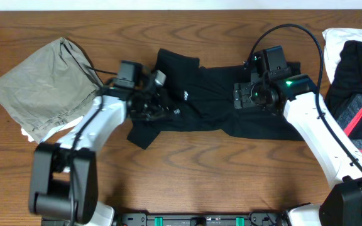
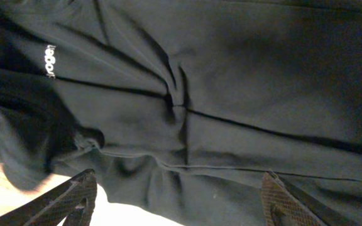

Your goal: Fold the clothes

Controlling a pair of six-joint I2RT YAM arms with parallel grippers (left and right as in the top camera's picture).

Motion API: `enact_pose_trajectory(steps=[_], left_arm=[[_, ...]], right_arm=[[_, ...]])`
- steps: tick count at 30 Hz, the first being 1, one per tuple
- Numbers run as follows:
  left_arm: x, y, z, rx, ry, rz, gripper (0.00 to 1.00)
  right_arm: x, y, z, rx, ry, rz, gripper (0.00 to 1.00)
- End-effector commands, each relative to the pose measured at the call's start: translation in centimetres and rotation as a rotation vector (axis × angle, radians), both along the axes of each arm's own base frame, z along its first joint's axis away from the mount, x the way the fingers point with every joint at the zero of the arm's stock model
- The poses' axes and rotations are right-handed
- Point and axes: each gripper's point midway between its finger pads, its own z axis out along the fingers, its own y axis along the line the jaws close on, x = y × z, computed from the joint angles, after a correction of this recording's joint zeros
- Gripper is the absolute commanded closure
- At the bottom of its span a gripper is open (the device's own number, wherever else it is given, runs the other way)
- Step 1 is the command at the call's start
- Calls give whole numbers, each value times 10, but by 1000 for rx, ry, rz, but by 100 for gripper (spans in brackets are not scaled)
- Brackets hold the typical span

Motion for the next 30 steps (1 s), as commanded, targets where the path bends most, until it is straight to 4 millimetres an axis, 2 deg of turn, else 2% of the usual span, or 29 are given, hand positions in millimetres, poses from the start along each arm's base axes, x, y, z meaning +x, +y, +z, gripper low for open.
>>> enact_pose_trajectory(steps=[1,5,9,13,20,25,30], left_arm=[[26,27,12,29,-33,149,94],[47,44,11,88,-89,246,94],[56,41,18,64,-120,265,91],[54,39,17,65,-115,261,90],[39,35,7,84,-42,241,89],[10,40,-9,133,91,223,89],[-13,70,-34,325,195,275,83]], right_arm=[[2,-3,1,-8,-7,-2,18],[3,-3,1,-7,-9,-3,18],[3,-3,1,-6,-10,-3,18],[3,-3,1,-6,-10,-3,18],[3,-3,1,-6,-10,-3,18],[3,-3,1,-7,-9,-2,17],[3,-3,-1,-8,-5,-2,17]])
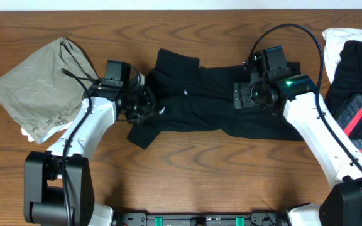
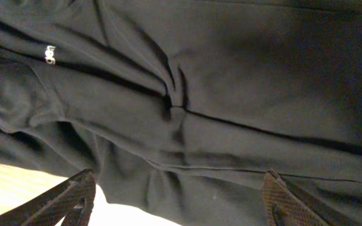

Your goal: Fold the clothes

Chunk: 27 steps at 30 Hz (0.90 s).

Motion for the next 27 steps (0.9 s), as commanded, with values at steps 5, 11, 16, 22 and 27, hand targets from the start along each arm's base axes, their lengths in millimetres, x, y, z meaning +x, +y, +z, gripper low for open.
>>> enact_pose_trajectory(steps=[5,11,16,22,27], left_arm=[[-6,52,-21,323,19,38,75],[13,76,-20,410,-48,98,60],[27,103,-17,447,-84,177,52],[29,106,-17,443,-86,186,52],[25,101,-25,422,-56,170,54]], right_arm=[[0,-3,-7,-13,21,-1,17],[-2,-4,-15,-19,40,-1,16],[-2,-4,-14,-18,38,-1,16],[-2,-4,-14,-18,37,-1,16],[-2,-4,-14,-18,38,-1,17]])
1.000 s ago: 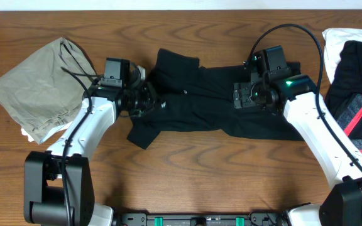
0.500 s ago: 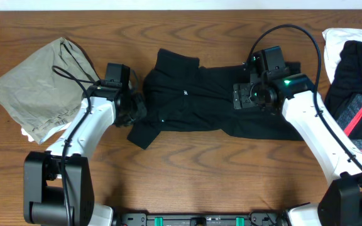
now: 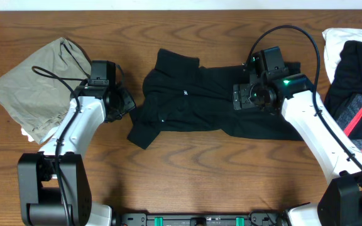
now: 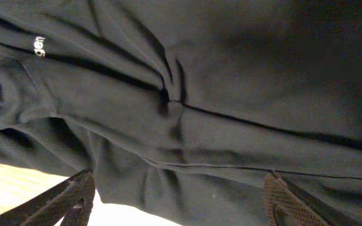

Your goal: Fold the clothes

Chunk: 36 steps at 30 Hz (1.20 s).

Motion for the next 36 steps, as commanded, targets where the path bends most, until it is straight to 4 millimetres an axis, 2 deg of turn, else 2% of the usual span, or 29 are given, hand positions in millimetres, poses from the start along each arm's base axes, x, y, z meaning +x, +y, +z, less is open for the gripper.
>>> enact_pose_trajectory(steps=[1,7,11,13,15,17,24,26,29,33,36], left_arm=[[-1,-1,-9,4,30,-12,54],[-4,-13,-36,-62,99,-32,55],[-2,-19,-45,-99,109,-42,64],[1,-20,-45,-98,98,-50,72],[6,-20,-44,-91,71,-74,88],[10,-19,-43,-87,54,-77,94],[16,-16,-41,-86,32,-69,94],[20,-11,-36,-79,15,-58,94],[27,7,-19,-32,-23,-24,94],[34,32,20,30,-125,44,94],[40,35,48,31,-212,54,94]], right_arm=[[0,-3,-4,-9,8,-1,16],[-1,-4,-4,-10,10,-1,17],[-1,-4,-4,-10,11,-1,17],[-1,-3,-4,-10,11,-1,17],[-1,-3,-4,-10,11,-1,17],[-1,-4,-4,-10,12,-1,17],[-4,-5,-6,-14,26,-1,17],[-4,-5,-6,-15,26,-1,16],[-5,-7,-7,-29,29,-7,16],[-7,-14,-8,-63,37,-19,16],[-9,-15,-11,-69,45,-20,16]])
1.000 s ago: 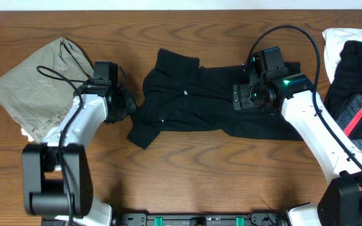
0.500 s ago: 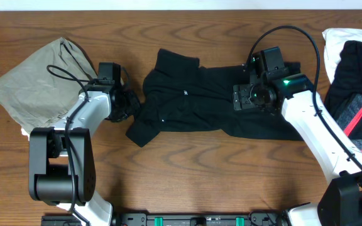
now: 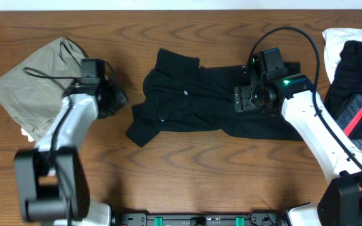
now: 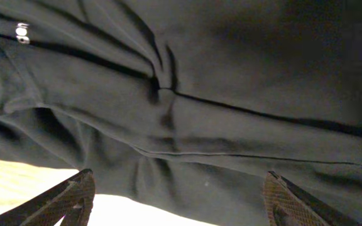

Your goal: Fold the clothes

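A black garment (image 3: 206,107) lies crumpled across the middle of the table, with a small white logo (image 4: 22,32) near its left part. My right gripper (image 4: 178,202) hangs open just above the garment's right half (image 4: 219,94); nothing is between its fingers (image 4: 74,194). My left gripper (image 3: 117,100) sits over bare wood just left of the garment, apart from it. The overhead view does not show whether it is open or shut.
A folded khaki garment (image 3: 39,88) lies at the left, close behind the left arm. At the right edge is a pile: white cloth (image 3: 339,37), black cloth (image 3: 357,69) and a dark piece with a red stripe (image 3: 360,114). The table (image 3: 187,182) is brown wood.
My left gripper has drawn a little farther left, away from the garment's left edge. In the right wrist view the cloth has shifted slightly up and left; that gripper remains open.
My left gripper was first on the bunched left part of the black garment. Then it stood at the garment's left edge, with that part drawn leftward. Then it was off the cloth over bare wood, and now farther left. My right gripper stayed open over the right half.
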Controlling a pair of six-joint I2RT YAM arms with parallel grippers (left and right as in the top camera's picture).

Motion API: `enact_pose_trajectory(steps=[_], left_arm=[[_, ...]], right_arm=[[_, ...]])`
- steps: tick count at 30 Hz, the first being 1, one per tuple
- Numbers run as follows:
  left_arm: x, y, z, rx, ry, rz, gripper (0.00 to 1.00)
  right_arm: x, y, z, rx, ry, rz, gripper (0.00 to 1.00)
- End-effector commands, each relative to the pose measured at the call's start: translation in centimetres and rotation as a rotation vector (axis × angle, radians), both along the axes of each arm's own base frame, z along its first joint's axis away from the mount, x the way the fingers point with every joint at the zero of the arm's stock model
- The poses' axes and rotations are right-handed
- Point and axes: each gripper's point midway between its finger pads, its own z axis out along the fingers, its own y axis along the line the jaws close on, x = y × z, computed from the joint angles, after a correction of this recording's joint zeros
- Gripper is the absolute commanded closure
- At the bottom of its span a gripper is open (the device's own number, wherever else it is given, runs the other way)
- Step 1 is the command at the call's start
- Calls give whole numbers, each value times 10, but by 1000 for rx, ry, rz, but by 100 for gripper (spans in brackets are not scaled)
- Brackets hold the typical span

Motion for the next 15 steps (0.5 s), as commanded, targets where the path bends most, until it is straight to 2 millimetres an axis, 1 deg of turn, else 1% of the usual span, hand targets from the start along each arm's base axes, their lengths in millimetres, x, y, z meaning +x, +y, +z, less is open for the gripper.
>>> enact_pose_trajectory(steps=[1,3,7,8,9,10,11,13,15], left_arm=[[18,9,48,44,-144,14,94],[16,6,49,40,-141,6,94],[1,-5,31,29,-61,-21,94],[-2,-8,25,21,-43,-30,87],[-5,-12,19,6,-28,-39,73],[-7,-16,13,-15,-10,-48,68],[-10,-21,6,-44,12,-61,66],[-13,-30,-7,-96,53,-80,64],[-16,-37,-20,-138,91,-93,64]], right_arm=[[-4,-8,-9,-35,21,-8,16],[-7,-9,-14,-38,33,-9,16],[-14,-11,-22,-44,57,-9,16],[-15,-12,-23,-46,61,-9,16],[-16,-12,-24,-47,64,-8,17],[-17,-12,-25,-47,67,-8,16],[-17,-12,-25,-48,69,-8,17],[-18,-12,-26,-49,72,-8,17],[-18,-12,-26,-49,73,-8,16]])
